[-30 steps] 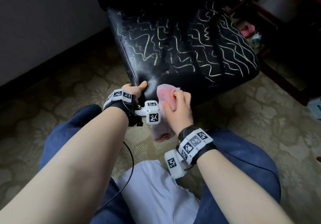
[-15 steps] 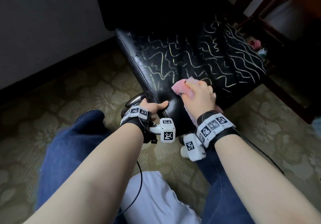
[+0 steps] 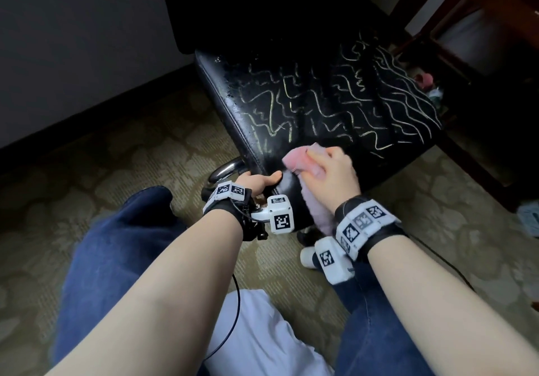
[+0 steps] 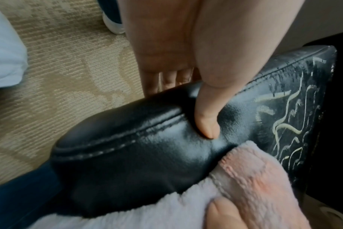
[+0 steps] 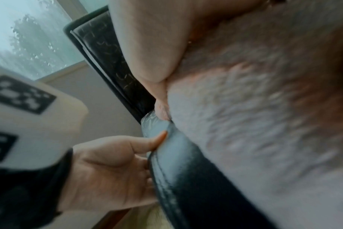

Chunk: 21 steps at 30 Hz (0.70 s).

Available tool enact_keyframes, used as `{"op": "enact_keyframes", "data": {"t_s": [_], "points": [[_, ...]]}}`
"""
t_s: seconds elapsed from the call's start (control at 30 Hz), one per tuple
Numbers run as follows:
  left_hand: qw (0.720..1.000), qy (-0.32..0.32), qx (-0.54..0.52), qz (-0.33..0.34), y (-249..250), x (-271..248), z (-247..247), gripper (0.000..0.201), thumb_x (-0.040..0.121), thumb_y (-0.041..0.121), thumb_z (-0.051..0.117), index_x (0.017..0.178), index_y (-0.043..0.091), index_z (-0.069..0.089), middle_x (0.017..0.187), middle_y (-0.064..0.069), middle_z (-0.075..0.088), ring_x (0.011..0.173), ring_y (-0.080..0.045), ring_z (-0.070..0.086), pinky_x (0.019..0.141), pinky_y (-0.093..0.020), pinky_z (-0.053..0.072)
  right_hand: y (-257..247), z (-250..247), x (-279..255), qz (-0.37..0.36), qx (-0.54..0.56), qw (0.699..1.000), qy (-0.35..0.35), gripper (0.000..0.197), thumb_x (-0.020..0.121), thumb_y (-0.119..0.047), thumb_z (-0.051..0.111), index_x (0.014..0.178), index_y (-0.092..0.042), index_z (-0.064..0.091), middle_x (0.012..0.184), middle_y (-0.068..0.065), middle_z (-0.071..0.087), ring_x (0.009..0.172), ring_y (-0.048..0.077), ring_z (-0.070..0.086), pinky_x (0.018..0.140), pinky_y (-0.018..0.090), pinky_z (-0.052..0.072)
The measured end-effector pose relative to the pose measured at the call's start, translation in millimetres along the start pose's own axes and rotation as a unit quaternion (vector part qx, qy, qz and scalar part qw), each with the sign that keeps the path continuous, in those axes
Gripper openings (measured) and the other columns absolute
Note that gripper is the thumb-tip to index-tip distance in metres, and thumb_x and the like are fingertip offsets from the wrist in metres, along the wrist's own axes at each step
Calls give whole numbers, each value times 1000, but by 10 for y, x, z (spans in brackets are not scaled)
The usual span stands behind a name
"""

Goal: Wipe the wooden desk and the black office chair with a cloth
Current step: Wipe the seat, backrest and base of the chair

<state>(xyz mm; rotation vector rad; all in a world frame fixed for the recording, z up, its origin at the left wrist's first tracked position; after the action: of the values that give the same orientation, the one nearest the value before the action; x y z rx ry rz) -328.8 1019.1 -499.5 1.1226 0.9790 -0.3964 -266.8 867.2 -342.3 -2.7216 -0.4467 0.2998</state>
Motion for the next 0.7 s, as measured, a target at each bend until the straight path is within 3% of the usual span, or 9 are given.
{"op": "enact_keyframes", "data": {"t_s": [0.07, 0.17, 0.2, 0.27, 0.33, 0.4, 0.47, 0.57, 0.7], "points": [[1000, -10, 8, -1, 133, -331, 59, 104, 34, 56, 89, 122, 12, 55, 107, -9, 70, 89, -32, 70, 80, -52, 55, -4, 12, -18, -10, 16, 1000, -14, 37, 85, -32, 60, 121, -27, 56, 121, 4, 49, 110, 27, 48, 93, 38, 44], [1000, 0, 1, 8, 228, -557, 102, 76, 60, 45, 85, 116, 11, 46, 107, -13, 68, 91, -34, 68, 80, -50, 56, 94, -77, 123, 25, -21, 999, 9, 34, 85, -29, 55, 119, -24, 55, 119, 8, 48, 110, 31, 48, 93, 40, 43], [1000, 3, 4, 8, 217, -544, 115, 80, 57, 48, 85, 115, 11, 44, 106, -14, 68, 90, -35, 68, 80, -50, 55, 172, -126, 178, 60, -14, 998, 28, 33, 86, -27, 51, 118, -21, 55, 118, 12, 47, 110, 34, 47, 93, 41, 44], [1000, 10, 9, 7, 136, -403, 132, 108, 34, 60, 87, 121, 10, 47, 102, -13, 70, 87, -35, 70, 80, -51, 55, 313, -190, 232, 126, 20, 991, 50, 34, 87, -26, 47, 119, -18, 55, 116, 16, 45, 110, 38, 47, 93, 45, 45], [1000, 15, -1, 3, 0, -147, 131, 124, 16, 60, 86, 125, 12, 52, 100, -11, 72, 86, -34, 70, 81, -53, 54, 365, -181, 219, 140, 1, 989, 40, 36, 88, -28, 48, 122, -16, 54, 116, 16, 45, 111, 38, 47, 93, 45, 45], [1000, 12, -14, 0, 42, -261, 169, 114, 24, 55, 87, 124, 11, 53, 103, -10, 71, 88, -34, 70, 82, -53, 54, 327, -163, 177, 121, -39, 991, 27, 38, 89, -31, 51, 123, -13, 51, 116, 16, 45, 112, 35, 45, 90, 42, 42], [1000, 9, -26, 12, 128, -445, 192, 93, 44, 48, 88, 121, 10, 51, 110, -6, 67, 95, -33, 67, 86, -52, 53, 259, -140, 92, 104, -48, 993, 24, 36, 89, -32, 52, 120, -12, 51, 114, 14, 46, 111, 33, 46, 88, 40, 41], [998, 18, -52, 3, 125, -503, 190, 97, 46, 42, 88, 127, 10, 47, 116, -8, 65, 98, -33, 66, 87, -53, 52, 122, -44, -36, 49, -53, 997, 24, 32, 87, -27, 54, 116, -14, 52, 112, 12, 48, 107, 32, 46, 86, 37, 41], [998, 14, -57, 25, 107, -499, 194, 67, 69, 33, 83, 123, 7, 54, 109, -11, 69, 96, -31, 68, 86, -40, 54, -85, -13, 7, -25, -39, 999, -11, 36, 87, -29, 56, 122, -21, 55, 119, 8, 48, 112, 28, 44, 91, 36, 41]]}}
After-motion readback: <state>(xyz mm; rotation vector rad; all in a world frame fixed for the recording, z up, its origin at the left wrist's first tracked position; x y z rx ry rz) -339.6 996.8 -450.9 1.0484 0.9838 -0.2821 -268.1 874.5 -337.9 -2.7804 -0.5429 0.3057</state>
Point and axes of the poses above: each hand's wrist, its own x-axis towards the middle knuckle, its own z-axis out of the palm, y = z × x, the point moved 5 cm from there along x, towards the middle knuckle
